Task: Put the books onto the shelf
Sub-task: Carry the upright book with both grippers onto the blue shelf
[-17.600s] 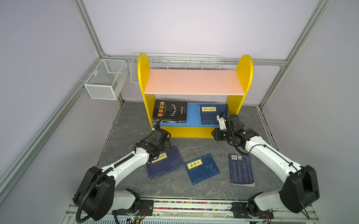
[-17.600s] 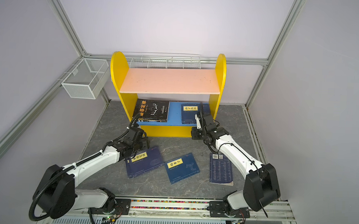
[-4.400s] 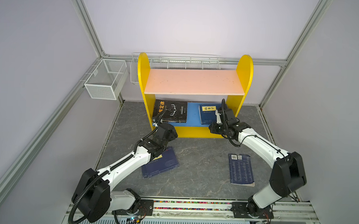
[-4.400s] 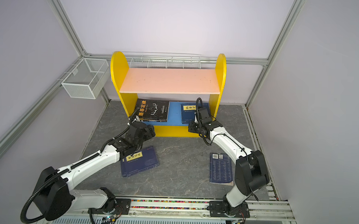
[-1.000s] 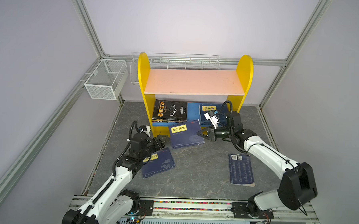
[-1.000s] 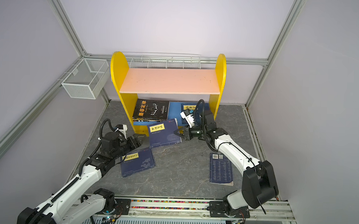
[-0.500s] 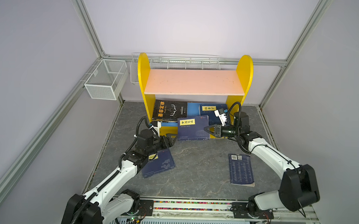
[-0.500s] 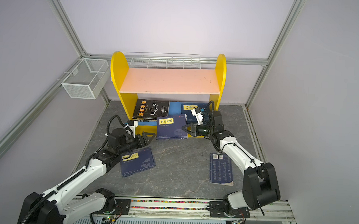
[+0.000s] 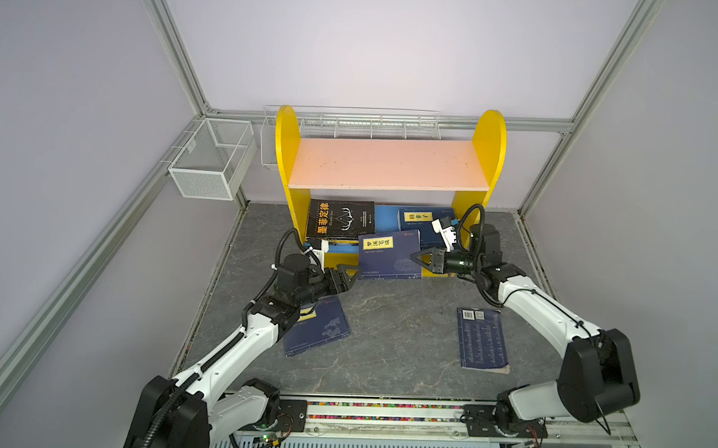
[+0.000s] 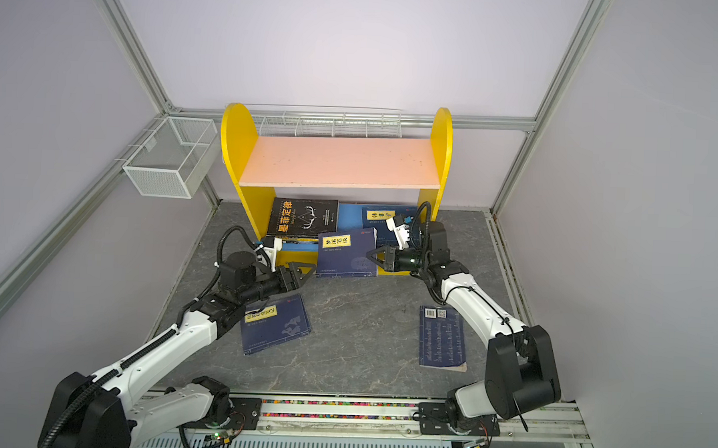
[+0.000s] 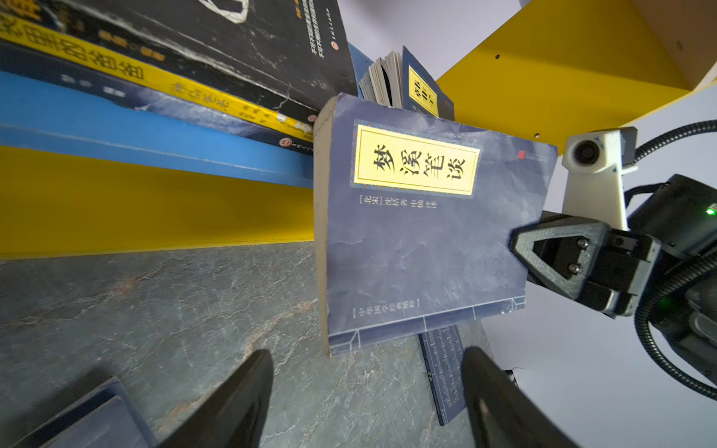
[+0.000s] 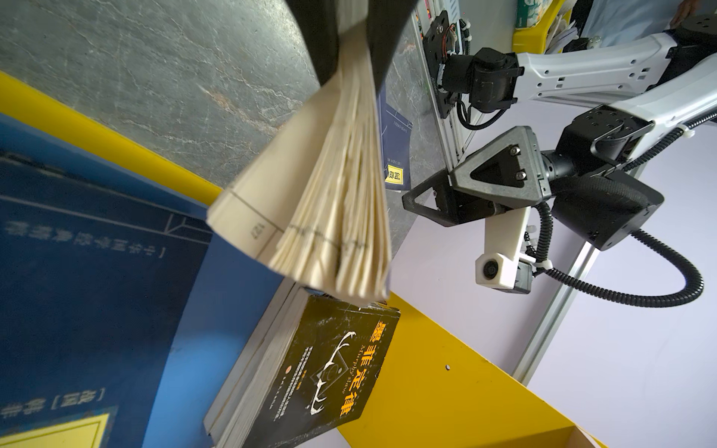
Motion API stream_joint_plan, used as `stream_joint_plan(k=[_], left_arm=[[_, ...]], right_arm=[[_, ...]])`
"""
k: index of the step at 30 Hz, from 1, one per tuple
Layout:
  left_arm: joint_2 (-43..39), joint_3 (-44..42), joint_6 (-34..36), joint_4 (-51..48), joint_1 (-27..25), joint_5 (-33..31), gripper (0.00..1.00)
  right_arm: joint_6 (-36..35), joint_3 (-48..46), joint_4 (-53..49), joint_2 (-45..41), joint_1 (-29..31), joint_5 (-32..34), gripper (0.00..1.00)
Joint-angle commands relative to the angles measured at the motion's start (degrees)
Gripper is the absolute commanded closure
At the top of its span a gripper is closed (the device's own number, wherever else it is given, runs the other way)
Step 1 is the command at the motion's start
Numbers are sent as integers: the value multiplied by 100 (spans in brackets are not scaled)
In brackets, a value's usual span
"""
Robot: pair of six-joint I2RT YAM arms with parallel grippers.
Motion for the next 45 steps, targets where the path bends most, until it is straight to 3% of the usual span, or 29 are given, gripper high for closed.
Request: stream_joint_plan(k=[1, 7, 19, 22, 25, 30, 35, 38, 40, 41, 45], left_arm=[[82, 188, 123, 146, -28, 229, 23], [127, 172, 179, 145, -23, 351, 24], [284, 249, 24, 807, -23, 1408, 27], [383, 314, -2, 880, -23, 1528, 35], [478, 348, -153, 1154, -23, 1651, 51], [619, 446, -292, 1319, -24, 1688, 97], [525, 426, -281, 1408, -45, 1193, 100], [569, 506, -220, 1581, -131, 918, 100], [722, 606, -250, 1826, -179, 790, 100], [810, 633, -327, 1992, -187, 767, 100], [1282, 882, -567, 2571, -208, 747, 100]], right_arm=[[108, -69, 405, -277, -51, -17, 93], [422, -99, 800, -461, -82, -337, 93], [793, -257, 1155, -709, -91, -1012, 94], [888, -266, 1247, -713, -93, -1120, 93], [889, -258, 1224, -709, -97, -1139, 93], [847, -216, 1104, -673, -97, -1042, 93], [591, -105, 705, -699, -108, -733, 90], [500, -11, 443, -733, -140, -317, 75], [438, 56, 163, -781, -189, 133, 51], [413, 52, 55, -842, -209, 387, 44], [206, 6, -475, -1236, -281, 1608, 36]])
